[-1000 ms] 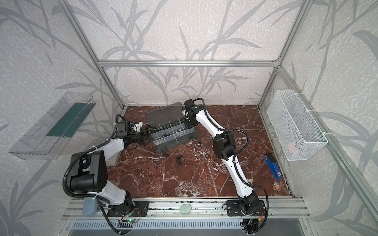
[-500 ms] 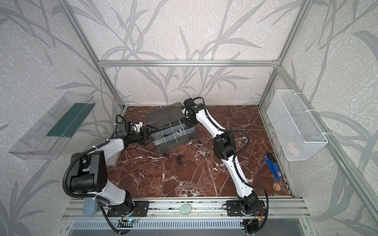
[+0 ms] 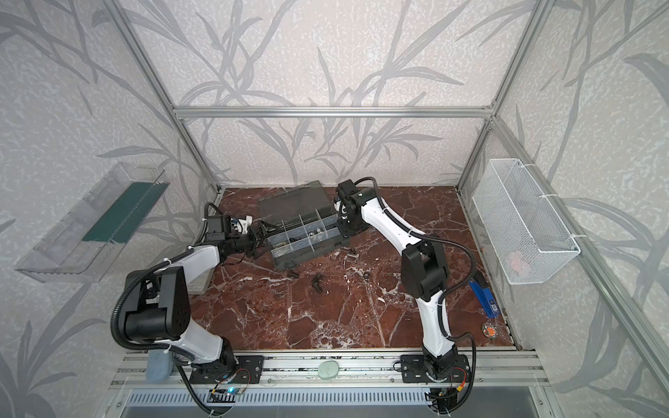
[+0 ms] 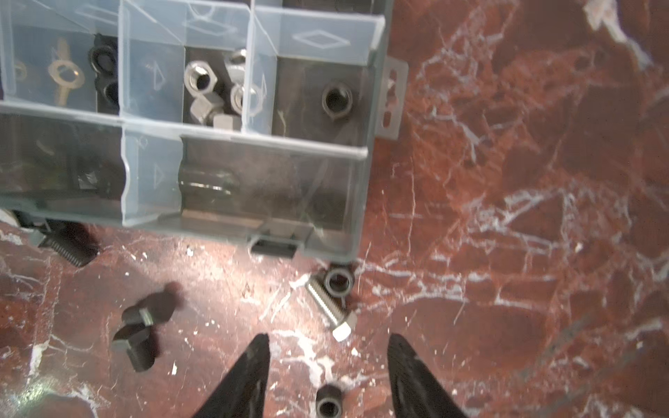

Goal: Sort the screws and nuts into containers
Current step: 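Move the right gripper back over the remaining black hex nut, then lower the right gripper and close it on the black hex nut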

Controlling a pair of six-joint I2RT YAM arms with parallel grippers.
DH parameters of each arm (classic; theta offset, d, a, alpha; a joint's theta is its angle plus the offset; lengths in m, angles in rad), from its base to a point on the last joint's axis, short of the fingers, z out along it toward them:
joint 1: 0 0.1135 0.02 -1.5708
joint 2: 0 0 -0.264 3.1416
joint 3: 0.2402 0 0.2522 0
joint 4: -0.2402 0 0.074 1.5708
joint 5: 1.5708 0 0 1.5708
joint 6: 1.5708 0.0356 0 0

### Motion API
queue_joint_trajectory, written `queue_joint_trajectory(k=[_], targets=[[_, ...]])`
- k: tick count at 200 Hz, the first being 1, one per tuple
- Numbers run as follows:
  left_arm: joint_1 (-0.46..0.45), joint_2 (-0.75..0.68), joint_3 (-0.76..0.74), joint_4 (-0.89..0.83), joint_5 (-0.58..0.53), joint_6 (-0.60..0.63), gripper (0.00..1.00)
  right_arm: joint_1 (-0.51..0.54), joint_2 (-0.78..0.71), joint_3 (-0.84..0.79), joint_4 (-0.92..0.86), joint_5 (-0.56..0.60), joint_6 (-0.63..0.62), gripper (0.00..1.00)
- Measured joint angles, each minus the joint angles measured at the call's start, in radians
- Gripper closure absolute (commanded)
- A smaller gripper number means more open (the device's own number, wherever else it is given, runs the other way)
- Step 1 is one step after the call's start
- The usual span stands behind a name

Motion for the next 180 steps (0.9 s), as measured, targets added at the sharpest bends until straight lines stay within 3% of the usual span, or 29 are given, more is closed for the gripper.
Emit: queue_joint_trajectory(k=[38, 82, 180], targets=[[0.000, 0.000, 0.000, -0.007, -0.002, 0.000, 0.01, 0.000, -0.166, -0.303, 0.071, 0.000, 0.077, 0.41], [0.000, 0.000, 0.002, -0.013, -0.003, 0.000, 0.01, 0.000, -0.204, -0.546, 0.123, -0.013, 0.167, 0.40], [0.000, 0.000, 0.006, -0.019, -0.003, 0.003, 0.01, 0.000, -0.211, -0.630, 0.235, -0.045, 0.243, 0.41]])
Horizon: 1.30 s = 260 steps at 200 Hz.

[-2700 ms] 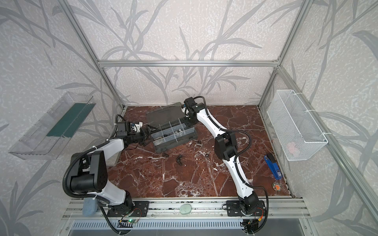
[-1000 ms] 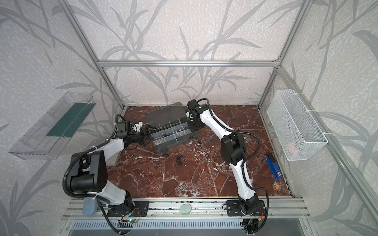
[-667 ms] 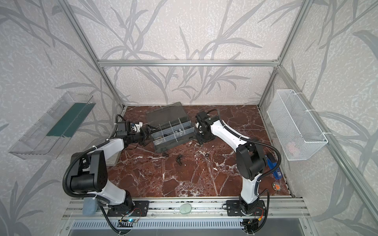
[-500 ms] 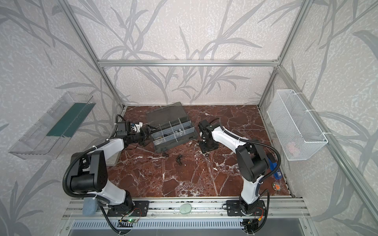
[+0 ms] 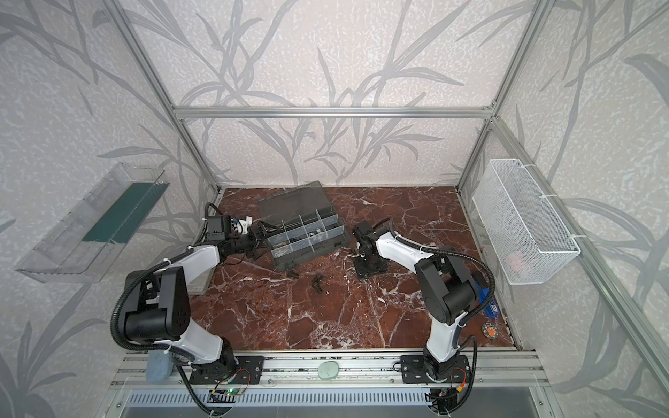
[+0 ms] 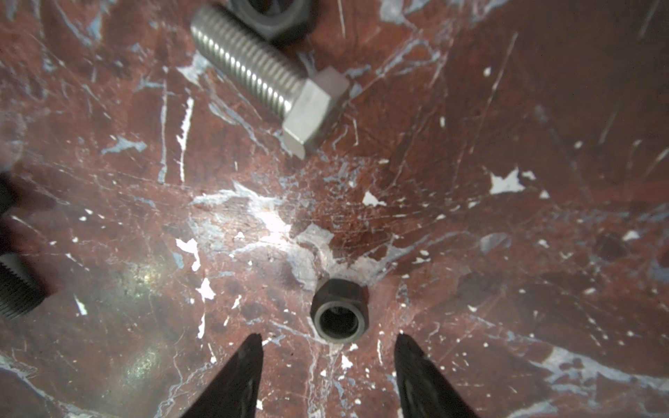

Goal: Sort the screws and nuts into containers
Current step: 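Lower the right gripper and close it on the black hex nut, then lift the black hex nut and carry it over the organizer box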

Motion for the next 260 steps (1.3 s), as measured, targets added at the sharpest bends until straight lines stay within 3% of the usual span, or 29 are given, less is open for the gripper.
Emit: queue_joint_trajectory(k=[73, 100, 122, 159, 174, 214, 260], targets=[[0.000, 0.000, 0.000, -0.001, 0.000, 0.000, 0.00, 0.002, 0.058, 0.000, 0.029, 0.001, -0.003, 0.53], [0.000, 0.000, 0.000, 0.000, 0.000, 0.000, 0.00, 0.002, 0.061, 0.001, 0.031, 0.004, -0.005, 0.61], [0.000, 0.000, 0.000, 0.000, 0.000, 0.000, 0.00, 0.002, 0.062, 0.001, 0.033, 0.004, -0.005, 0.70], [0.000, 0.000, 0.000, 0.000, 0.000, 0.000, 0.01, 0.002, 0.063, 0.004, 0.039, 0.002, -0.011, 0.95], [0.000, 0.000, 0.000, 0.000, 0.000, 0.000, 0.01, 0.002, 0.063, 0.005, 0.040, 0.000, -0.018, 1.00], [0.000, 0.000, 0.000, 0.000, 0.000, 0.000, 0.01, 0.002, 0.062, 0.070, 0.032, -0.017, -0.065, 1.00], [0.000, 0.000, 0.000, 0.009, 0.000, -0.003, 0.01, 0.002, 0.066, 0.292, 0.027, -0.031, -0.141, 1.00]])
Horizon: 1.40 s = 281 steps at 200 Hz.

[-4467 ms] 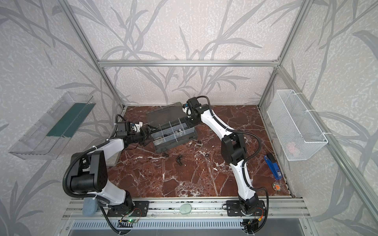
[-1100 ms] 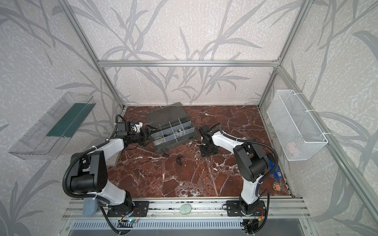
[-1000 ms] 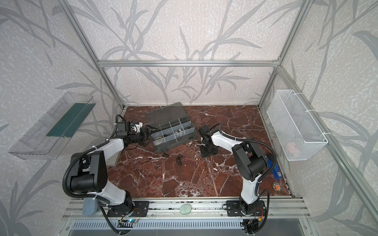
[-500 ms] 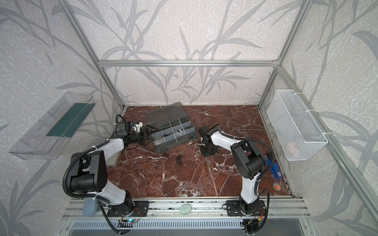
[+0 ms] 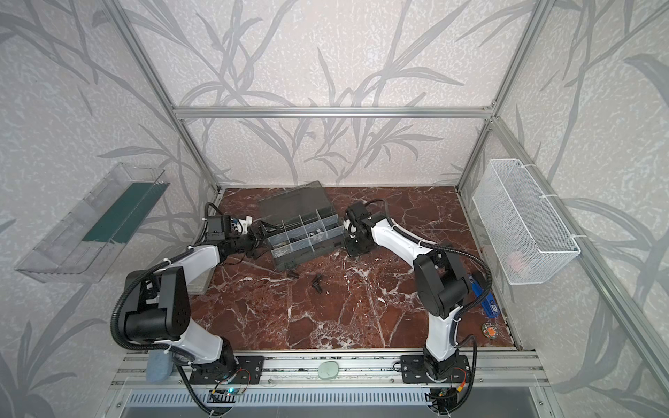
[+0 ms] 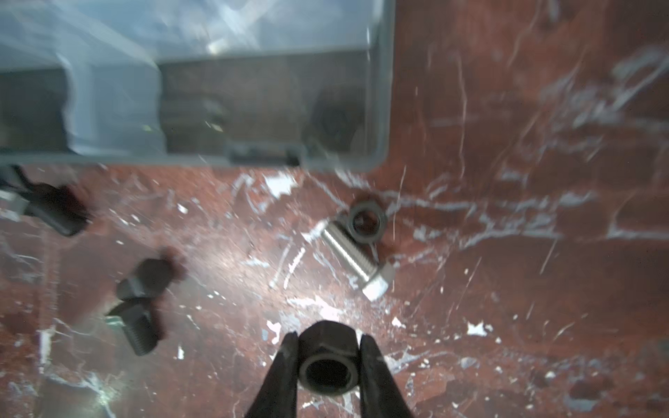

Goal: Sort the screws and nuts into containers
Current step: 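Lift the black hex nut and carry it over the organizer box, then lower the black nut into the black nut compartment and open the right gripper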

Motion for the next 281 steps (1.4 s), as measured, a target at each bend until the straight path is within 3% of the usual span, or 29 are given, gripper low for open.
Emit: queue_joint_trajectory(k=[73, 125, 185, 208, 250, 281], targets=[[0.000, 0.000, 0.000, 0.000, 0.000, 0.000, 0.01, -0.001, 0.266, 0.418, 0.023, 0.032, -0.070, 1.00], [0.000, -0.017, -0.002, 0.000, -0.001, 0.000, 0.01, -0.001, 0.431, 0.542, 0.032, 0.043, -0.065, 1.00], [0.000, -0.018, -0.002, -0.001, -0.001, 0.003, 0.00, -0.001, 0.464, 0.602, 0.043, 0.043, -0.062, 1.00], [0.000, -0.018, -0.002, 0.000, -0.001, 0.003, 0.01, -0.001, 0.471, 0.617, 0.042, 0.043, -0.062, 0.92], [0.000, -0.018, -0.002, 0.000, -0.001, 0.003, 0.01, -0.001, 0.499, 0.638, 0.030, 0.046, -0.063, 0.87], [0.000, -0.018, -0.002, 0.000, -0.001, 0.003, 0.01, -0.001, 0.515, 0.649, 0.012, 0.053, -0.063, 0.73]])
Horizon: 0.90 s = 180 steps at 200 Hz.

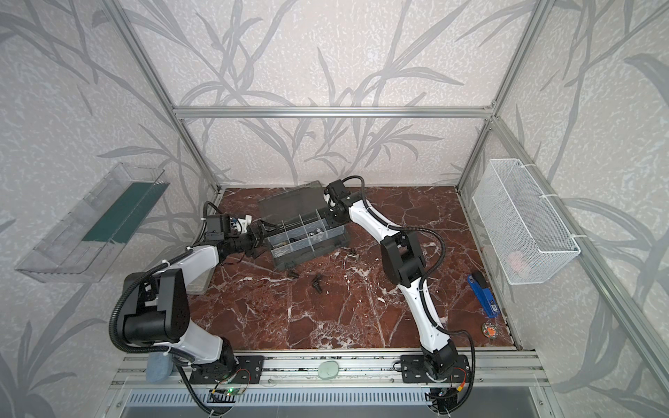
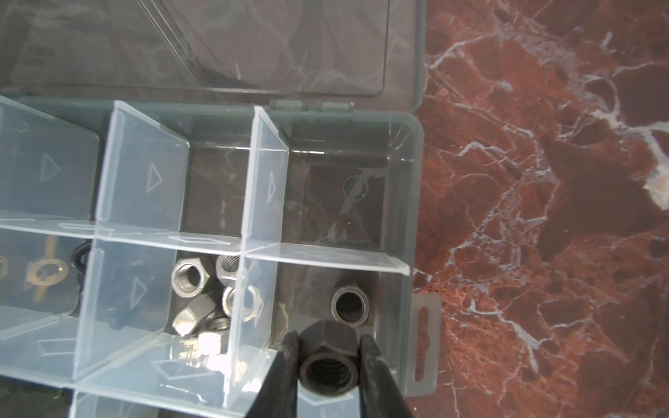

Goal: Sort the screws and nuts into containers
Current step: 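Lower the black nut into the black nut compartment and open the right gripper, then move the right gripper to the black nut beside the silver bolt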

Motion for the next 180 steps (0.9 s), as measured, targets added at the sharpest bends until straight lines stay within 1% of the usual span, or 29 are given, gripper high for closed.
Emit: queue_joint_trajectory(k=[18, 54, 104, 124, 142, 180], targets=[[0.000, 0.000, 0.000, 0.000, 0.000, 0.000, 0.01, 0.000, 0.001, 0.001, -0.006, 0.006, -0.002, 0.64], [0.000, 0.000, 0.000, 0.000, 0.000, 0.000, 0.01, 0.001, 0.001, 0.016, -0.020, 0.020, -0.012, 0.56], [0.000, 0.000, 0.000, 0.000, 0.000, 0.000, 0.00, 0.001, -0.012, 0.006, -0.044, 0.029, -0.028, 0.54], [0.000, 0.000, 0.000, 0.000, 0.000, 0.000, 0.01, 0.001, -0.068, -0.065, -0.041, 0.033, -0.032, 0.54], [0.000, 0.000, 0.000, 0.000, 0.000, 0.000, 0.00, 0.001, -0.151, -0.171, -0.027, 0.045, -0.034, 0.53], [0.000, 0.000, 0.000, 0.000, -0.001, 0.000, 0.00, -0.002, -0.330, -0.393, 0.015, 0.110, -0.030, 0.52]])
